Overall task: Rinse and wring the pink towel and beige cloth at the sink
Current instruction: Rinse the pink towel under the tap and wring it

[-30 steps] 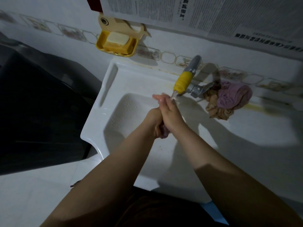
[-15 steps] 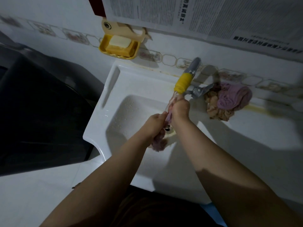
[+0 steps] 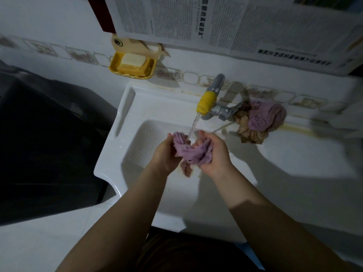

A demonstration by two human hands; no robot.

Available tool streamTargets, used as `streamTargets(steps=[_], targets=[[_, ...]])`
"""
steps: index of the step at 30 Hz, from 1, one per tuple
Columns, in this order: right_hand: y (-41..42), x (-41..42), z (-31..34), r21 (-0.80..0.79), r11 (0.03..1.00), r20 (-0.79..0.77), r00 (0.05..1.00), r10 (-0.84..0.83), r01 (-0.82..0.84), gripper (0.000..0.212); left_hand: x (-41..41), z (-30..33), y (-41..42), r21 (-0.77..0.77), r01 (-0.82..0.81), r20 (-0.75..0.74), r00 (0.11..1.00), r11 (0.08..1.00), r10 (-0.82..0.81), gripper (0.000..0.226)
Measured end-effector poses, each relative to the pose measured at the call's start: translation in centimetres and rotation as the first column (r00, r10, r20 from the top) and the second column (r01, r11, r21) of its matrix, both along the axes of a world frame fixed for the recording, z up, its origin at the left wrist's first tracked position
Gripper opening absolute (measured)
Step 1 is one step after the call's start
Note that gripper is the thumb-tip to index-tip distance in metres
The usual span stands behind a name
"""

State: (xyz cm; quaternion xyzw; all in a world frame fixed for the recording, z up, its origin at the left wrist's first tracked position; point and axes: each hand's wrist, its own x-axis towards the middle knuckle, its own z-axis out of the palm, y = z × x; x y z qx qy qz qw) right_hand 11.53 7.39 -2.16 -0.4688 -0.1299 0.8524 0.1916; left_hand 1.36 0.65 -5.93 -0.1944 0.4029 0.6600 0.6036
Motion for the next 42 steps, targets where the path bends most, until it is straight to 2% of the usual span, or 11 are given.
streamTargets(steps=[3, 6, 12, 16, 20, 27, 29, 33, 35, 38, 42], targets=[[-1.2, 2.8, -1.5, 0.005, 0.983, 0.053, 0.982, 0.181, -0.182, 0.025, -0.9, 1.1, 1.2, -0.033, -0.072, -0.119, 0.991, 0.997, 0.068, 0.033], [-1.9, 4.7, -4.3, 0.185, 0.926, 0.237, 0.93, 0.281, -0.328, 0.027, -0.9, 2.1, 0.8, -0.04, 0.104, -0.311, 0.944, 0.994, -0.111, 0.024], [1.6, 2.5, -5.9, 0.5, 0.567, 0.621, 0.727, 0.291, -0.654, 0.068, 0.7, 5.1, 0.3, -0.279, 0.419, -0.686, 0.543, 0.864, -0.484, 0.038], [3.8, 0.6, -7.2, 0.477, 0.459, 0.711, 0.636, 0.3, -0.75, 0.052, 0.5, 6.3, 0.3, -0.454, 0.516, -0.736, 0.243, 0.727, -0.632, 0.03], [3.8, 1.9, -7.5, 0.298, 0.538, 0.74, 0.547, 0.392, -0.789, 0.032, -0.2, 6.3, -0.4, -0.326, 0.532, -0.698, 0.422, 0.781, -0.579, 0.018], [3.4, 1.5, -3.5, 0.396, 0.87, 0.218, 0.95, 0.223, -0.295, 0.044, -0.4, 3.1, 0.8, -0.326, 0.1, -0.539, 0.797, 0.94, -0.271, 0.016], [1.8, 0.6, -1.8, 0.483, 0.823, 0.089, 0.952, 0.294, -0.299, 0.052, -0.3, 2.7, 1.8, -0.406, 0.104, -0.469, 0.829, 0.908, -0.305, 0.02], [-0.8, -0.5, -0.8, 0.694, 0.487, 0.328, 0.835, 0.442, -0.53, 0.036, 1.3, 3.0, 3.0, -0.378, 0.245, -0.45, 0.794, 0.893, -0.408, 0.041], [0.0, -1.3, -0.9, 0.684, 0.493, 0.418, 0.843, 0.34, -0.538, 0.02, 2.4, 2.7, 3.5, -0.381, 0.275, -0.461, 0.771, 0.883, -0.439, 0.047], [1.3, -3.0, -1.4, 0.635, 0.483, 0.602, 0.778, 0.18, -0.603, 0.031, 3.0, 2.3, 3.7, -0.31, 0.266, -0.452, 0.804, 0.913, -0.387, 0.042], [1.5, -4.9, -1.9, 0.624, 0.58, 0.568, 0.814, 0.125, -0.524, 0.045, 2.4, 1.9, 3.3, -0.411, 0.214, -0.424, 0.815, 0.886, -0.394, 0.035]])
